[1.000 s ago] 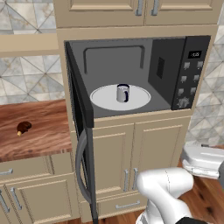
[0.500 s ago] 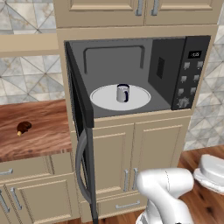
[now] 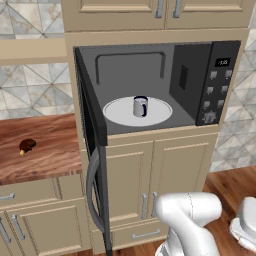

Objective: Pick the mug from the counter and place it inside the microwave. Then close the microwave.

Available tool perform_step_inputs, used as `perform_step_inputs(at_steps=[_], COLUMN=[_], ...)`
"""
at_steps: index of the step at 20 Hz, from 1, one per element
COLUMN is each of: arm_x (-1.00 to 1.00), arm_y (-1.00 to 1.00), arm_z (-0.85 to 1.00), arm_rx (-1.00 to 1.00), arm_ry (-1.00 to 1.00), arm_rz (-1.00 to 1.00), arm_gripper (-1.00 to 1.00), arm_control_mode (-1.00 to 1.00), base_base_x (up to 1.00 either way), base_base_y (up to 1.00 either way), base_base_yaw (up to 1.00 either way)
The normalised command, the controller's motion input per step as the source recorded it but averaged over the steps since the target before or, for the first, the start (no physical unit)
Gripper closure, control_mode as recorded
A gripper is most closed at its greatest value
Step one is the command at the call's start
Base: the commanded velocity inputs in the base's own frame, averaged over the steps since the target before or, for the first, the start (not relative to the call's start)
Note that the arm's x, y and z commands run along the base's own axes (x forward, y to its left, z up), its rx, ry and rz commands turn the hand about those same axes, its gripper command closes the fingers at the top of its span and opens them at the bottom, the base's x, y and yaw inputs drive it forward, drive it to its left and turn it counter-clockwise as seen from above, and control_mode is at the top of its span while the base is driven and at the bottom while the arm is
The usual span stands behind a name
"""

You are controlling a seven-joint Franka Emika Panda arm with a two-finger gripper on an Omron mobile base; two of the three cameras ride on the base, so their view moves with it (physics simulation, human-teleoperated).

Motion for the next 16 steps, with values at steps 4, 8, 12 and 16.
perform_step_inputs(at_steps=[4, 8, 12, 16], arm_x=[-0.19, -0.01, -0.02, -0.04], arm_y=[0.23, 0.33, 0.41, 0.47], arm_z=[0.00, 0.00, 0.00, 0.00], arm_rx=[0.00, 0.00, -0.02, -0.01], arm_ry=[-0.02, 0.00, 0.00, 0.00], arm_rz=[-0.06, -0.10, -0.11, -0.07], arm_gripper=[-1.00, -1.00, -1.00, -1.00], arm_control_mode=[-1.00, -1.00, -1.00, -1.00], base_base_x=[0.00, 0.00, 0.00, 0.00], base_base_y=[0.00, 0.00, 0.00, 0.00], base_base_yaw=[0.00, 0.00, 0.00, 0.00])
